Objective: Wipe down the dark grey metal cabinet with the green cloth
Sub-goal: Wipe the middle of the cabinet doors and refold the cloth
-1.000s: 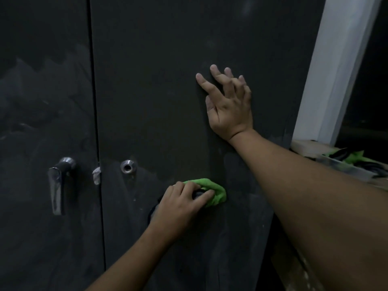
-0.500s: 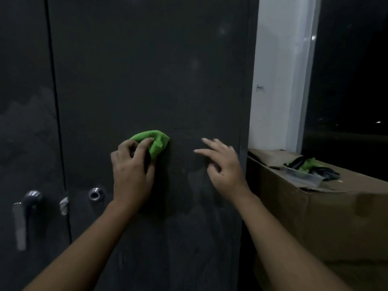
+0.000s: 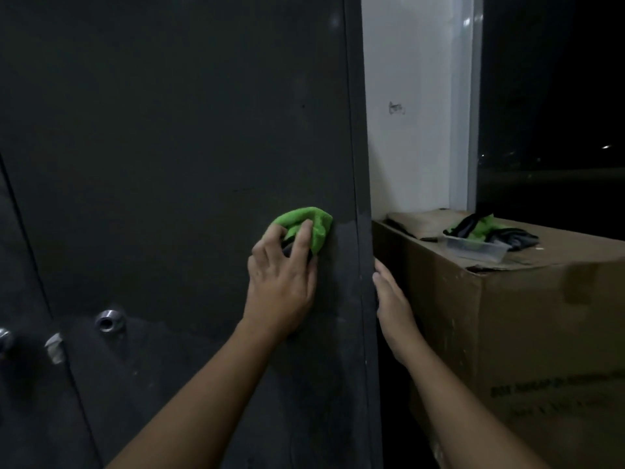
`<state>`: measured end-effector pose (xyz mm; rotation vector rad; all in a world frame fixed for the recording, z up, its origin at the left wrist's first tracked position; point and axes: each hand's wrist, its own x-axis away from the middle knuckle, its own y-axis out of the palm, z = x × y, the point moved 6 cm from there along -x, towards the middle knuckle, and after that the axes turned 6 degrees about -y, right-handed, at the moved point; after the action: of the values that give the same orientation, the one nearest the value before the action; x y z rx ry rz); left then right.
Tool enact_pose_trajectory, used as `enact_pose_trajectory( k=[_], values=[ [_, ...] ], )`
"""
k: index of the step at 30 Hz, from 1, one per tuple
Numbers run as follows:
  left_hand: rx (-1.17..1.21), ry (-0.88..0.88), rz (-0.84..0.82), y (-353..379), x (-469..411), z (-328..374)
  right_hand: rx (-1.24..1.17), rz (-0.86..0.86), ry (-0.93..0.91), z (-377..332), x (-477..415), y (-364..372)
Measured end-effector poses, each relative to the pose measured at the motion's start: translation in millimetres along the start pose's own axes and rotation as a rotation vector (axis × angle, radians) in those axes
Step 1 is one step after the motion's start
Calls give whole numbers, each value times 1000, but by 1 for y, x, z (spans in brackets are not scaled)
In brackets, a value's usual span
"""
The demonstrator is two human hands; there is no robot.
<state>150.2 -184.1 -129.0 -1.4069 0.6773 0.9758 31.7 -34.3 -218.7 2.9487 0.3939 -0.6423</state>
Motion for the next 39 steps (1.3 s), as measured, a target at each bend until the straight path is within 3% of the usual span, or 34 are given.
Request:
enact_pose_trajectory(
  k=[7,12,15,18,22,27,32,39],
  values=[
    [-126,206,-111,36,54,9,-43,-42,162,6,-3,-14],
    [-51,38,-86,19,58,-14,10,-104,223,-2,-11,-19],
    [69,-129,13,-3,27,-18,51,-126,189,-14,-16,-18],
    [149,-172,121,-24,-20,-8,75,-107,115,-33,-24,-16],
    [170,-139,159,-30,-61,14,65,-78,40,-73,-44,-13],
    [108,-4,143,-6,-53,32,46,-107,-101,-136,-72,-7],
    [38,117,81,24,-15,45,253,-49,-241,-150,-88,3],
    [-28,207,-70,60,47,51,152,-138,-78,-142,-68,3]
  ],
)
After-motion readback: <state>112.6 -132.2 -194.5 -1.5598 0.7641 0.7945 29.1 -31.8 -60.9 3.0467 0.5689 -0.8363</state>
